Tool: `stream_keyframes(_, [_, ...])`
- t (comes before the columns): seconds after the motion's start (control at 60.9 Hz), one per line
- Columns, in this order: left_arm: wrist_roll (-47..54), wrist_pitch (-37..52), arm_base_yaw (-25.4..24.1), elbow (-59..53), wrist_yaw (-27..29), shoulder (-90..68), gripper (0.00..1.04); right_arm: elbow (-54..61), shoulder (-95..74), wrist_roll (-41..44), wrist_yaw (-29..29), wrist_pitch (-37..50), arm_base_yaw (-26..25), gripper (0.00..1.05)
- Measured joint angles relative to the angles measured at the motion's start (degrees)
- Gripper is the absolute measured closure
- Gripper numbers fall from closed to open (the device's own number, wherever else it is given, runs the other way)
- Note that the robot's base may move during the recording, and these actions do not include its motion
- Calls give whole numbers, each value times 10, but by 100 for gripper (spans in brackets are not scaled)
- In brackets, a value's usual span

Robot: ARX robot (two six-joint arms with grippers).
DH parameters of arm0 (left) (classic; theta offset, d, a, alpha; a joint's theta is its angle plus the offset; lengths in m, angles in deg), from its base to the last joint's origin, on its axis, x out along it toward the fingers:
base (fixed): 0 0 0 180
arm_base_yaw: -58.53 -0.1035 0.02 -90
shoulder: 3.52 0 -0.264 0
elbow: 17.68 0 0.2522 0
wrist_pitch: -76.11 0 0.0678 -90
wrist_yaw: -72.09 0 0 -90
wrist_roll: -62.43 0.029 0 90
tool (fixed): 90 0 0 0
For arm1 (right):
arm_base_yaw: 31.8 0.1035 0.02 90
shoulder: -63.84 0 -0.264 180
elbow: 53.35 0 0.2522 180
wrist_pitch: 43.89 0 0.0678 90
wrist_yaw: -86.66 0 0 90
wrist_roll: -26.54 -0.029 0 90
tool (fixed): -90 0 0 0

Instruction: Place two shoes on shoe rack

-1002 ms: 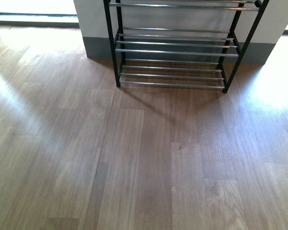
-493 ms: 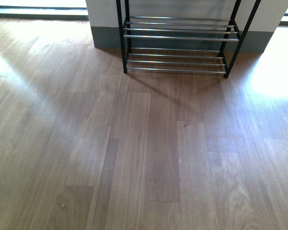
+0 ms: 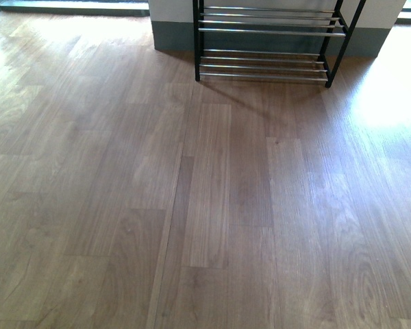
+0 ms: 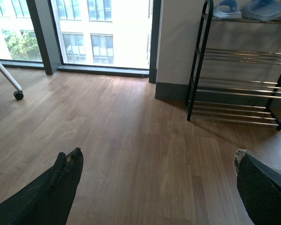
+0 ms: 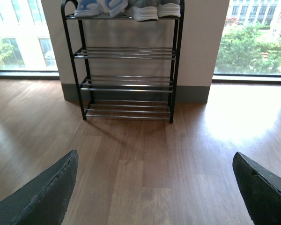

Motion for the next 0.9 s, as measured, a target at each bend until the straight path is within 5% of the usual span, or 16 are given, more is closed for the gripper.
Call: stream_keyframes(0.903, [0,0,0,0,0,0,9,0,0,0,0,0,0,9])
